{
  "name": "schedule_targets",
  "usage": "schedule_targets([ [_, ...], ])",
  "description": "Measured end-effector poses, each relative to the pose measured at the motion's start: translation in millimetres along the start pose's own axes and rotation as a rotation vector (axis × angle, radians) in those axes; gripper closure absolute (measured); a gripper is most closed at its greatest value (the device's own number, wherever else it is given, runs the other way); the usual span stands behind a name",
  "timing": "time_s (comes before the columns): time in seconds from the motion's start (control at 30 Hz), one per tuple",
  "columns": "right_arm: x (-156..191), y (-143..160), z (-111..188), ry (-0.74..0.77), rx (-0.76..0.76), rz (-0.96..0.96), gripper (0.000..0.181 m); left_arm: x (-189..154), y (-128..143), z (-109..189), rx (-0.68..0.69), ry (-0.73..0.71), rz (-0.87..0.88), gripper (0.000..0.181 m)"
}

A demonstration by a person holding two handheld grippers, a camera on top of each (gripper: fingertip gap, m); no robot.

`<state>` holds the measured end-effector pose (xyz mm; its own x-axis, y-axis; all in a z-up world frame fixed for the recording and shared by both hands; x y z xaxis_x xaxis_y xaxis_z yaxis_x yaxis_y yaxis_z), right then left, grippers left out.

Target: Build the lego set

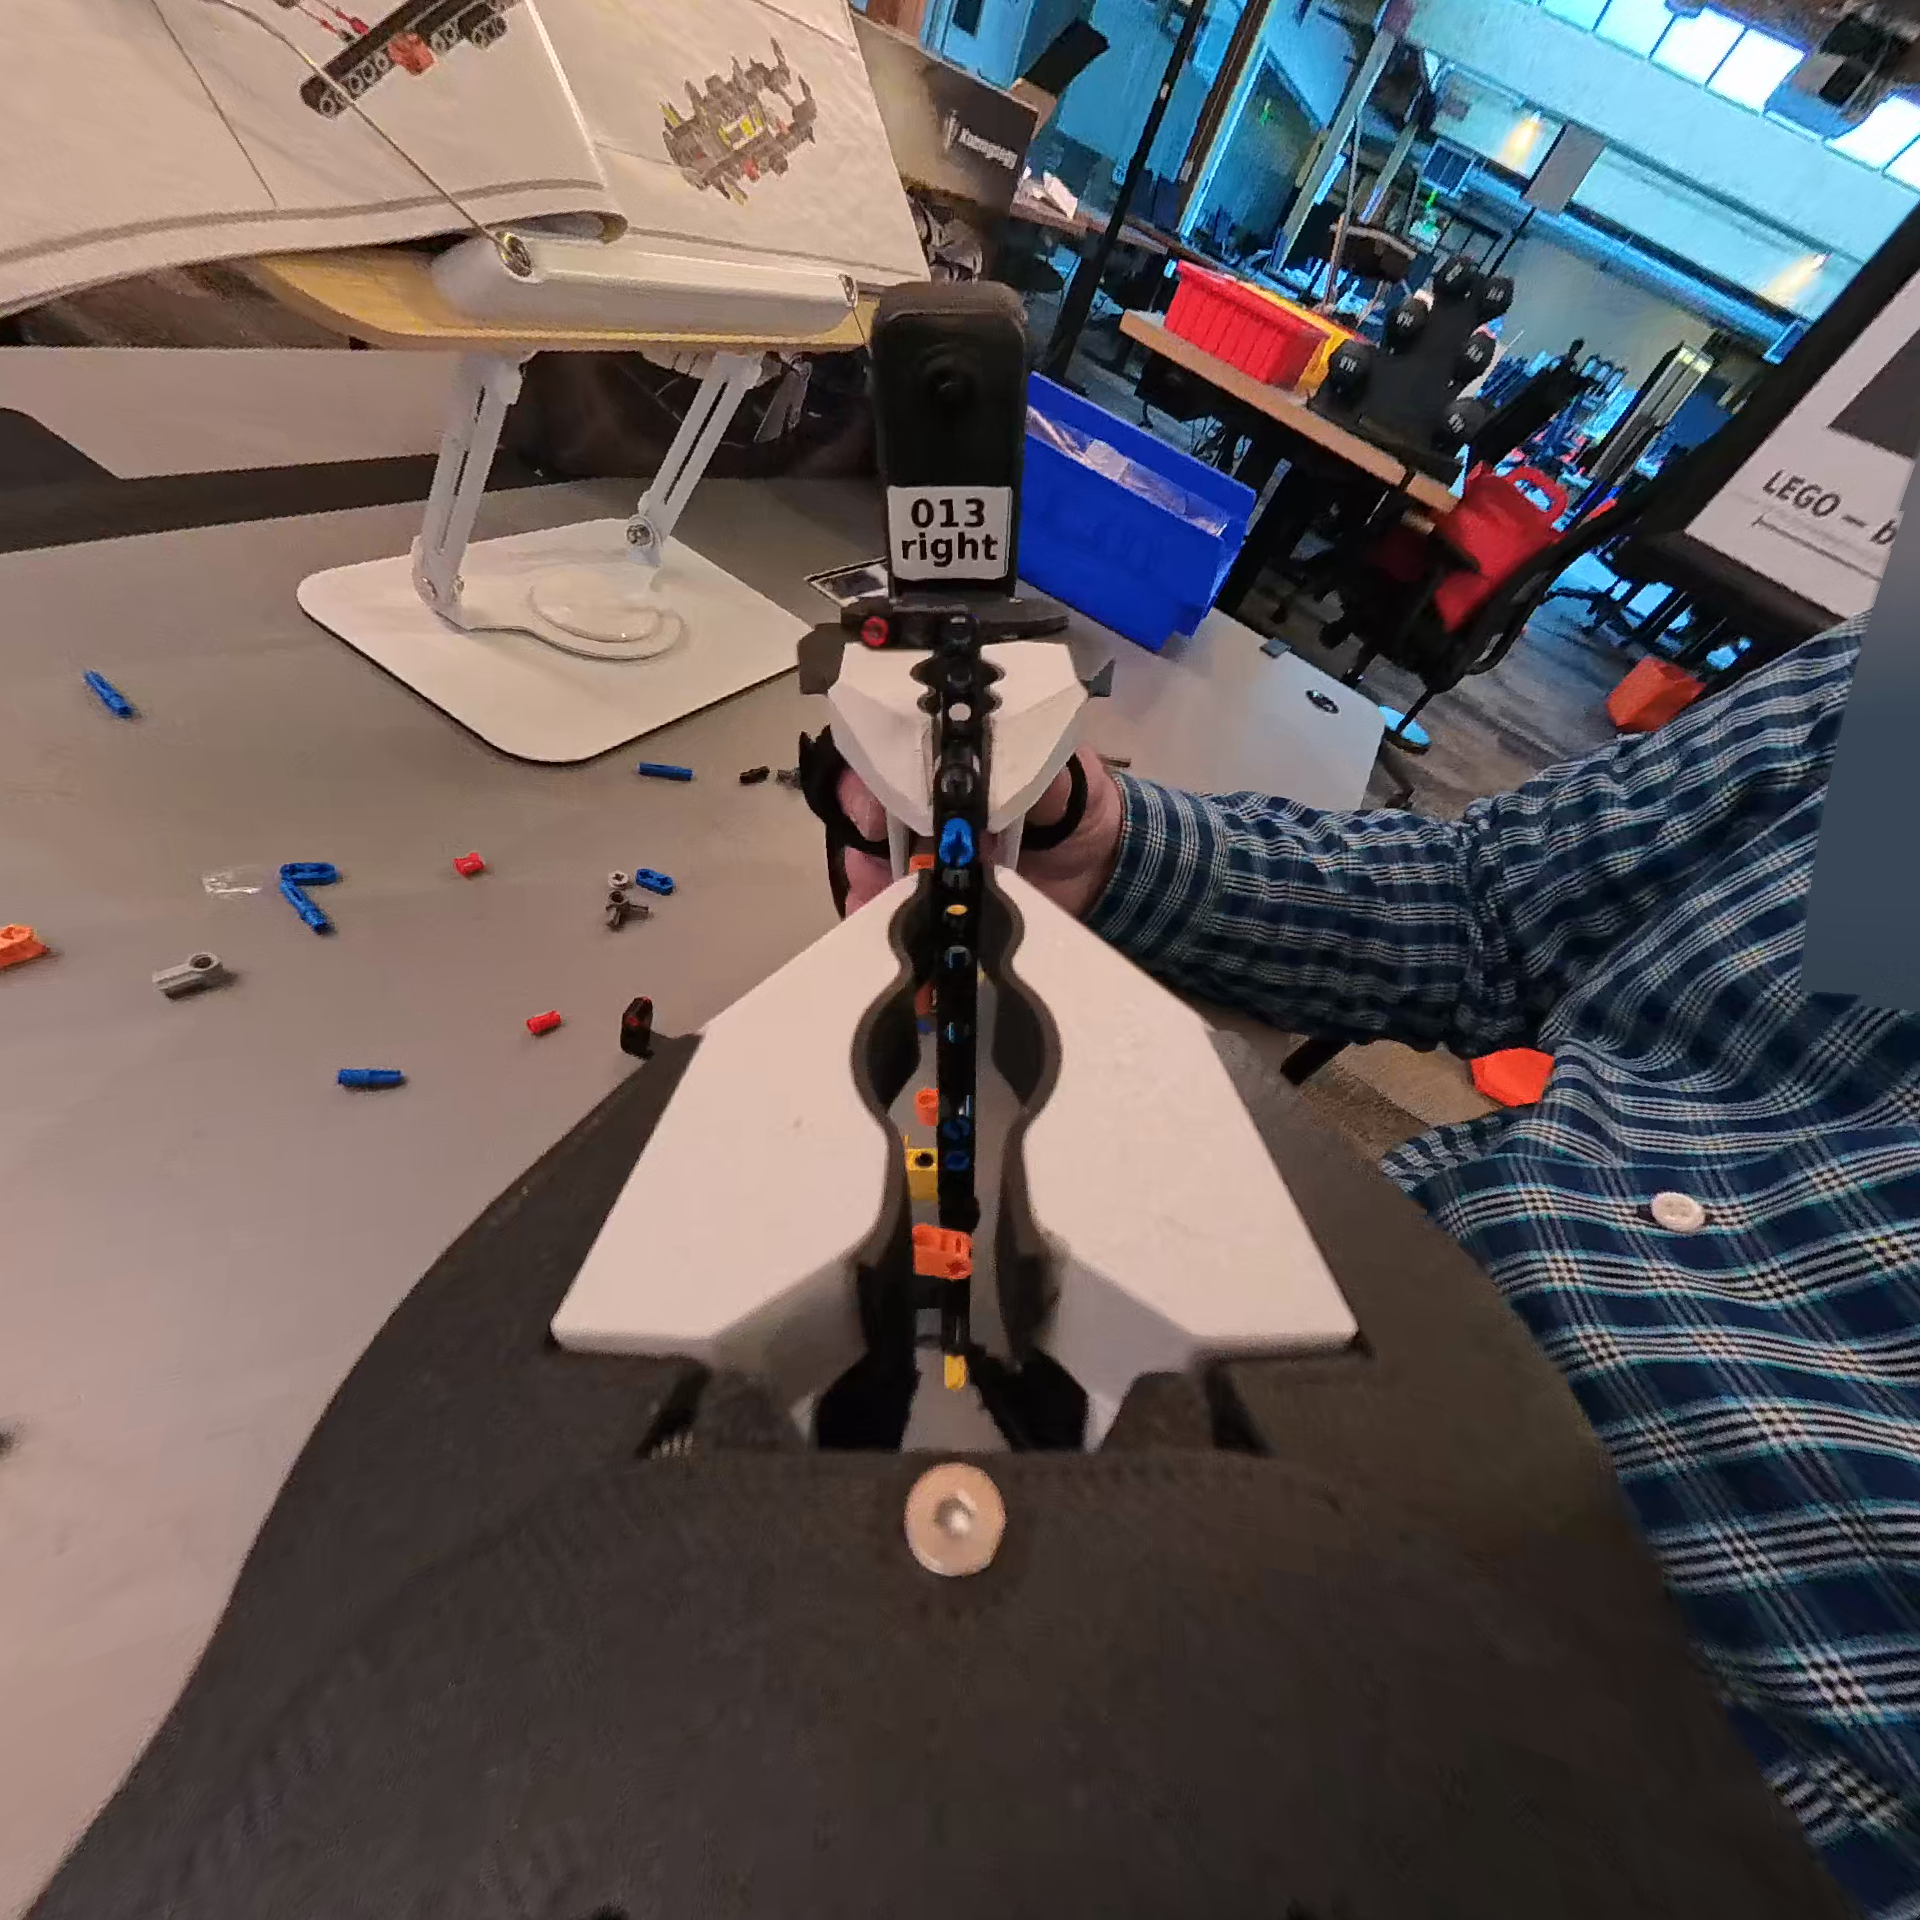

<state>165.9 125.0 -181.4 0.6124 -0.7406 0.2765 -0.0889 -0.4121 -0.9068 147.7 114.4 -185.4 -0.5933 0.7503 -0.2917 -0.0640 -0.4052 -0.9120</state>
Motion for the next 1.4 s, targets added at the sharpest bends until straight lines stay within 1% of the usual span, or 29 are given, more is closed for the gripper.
schedule_targets([
  [0.47, -1.0, 0.1, 0.2, 0.017, 0.01, 0.022, 0.177, 3.3, -3.7, 0.2, -0.034, 0.002, 0.054, 0.177],
  [1.4, -2.9, -1.3, 1.2, 0.024, -0.009, 0.013, 0.177, 1.8, -5.0, 0.0, -0.044, 0.002, 0.041, 0.176],
])
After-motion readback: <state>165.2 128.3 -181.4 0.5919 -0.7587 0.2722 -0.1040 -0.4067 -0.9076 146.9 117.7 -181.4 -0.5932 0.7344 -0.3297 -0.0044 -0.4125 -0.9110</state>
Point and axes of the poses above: each gripper's, where its closed fingertips meet, z back along the fingers, y out of its underside, x = y × z across the jaws, the point moved 1 cm from there along z, back along the fingers, and after that the axes turned 11 degrees about -y, right-handed, at the moved point
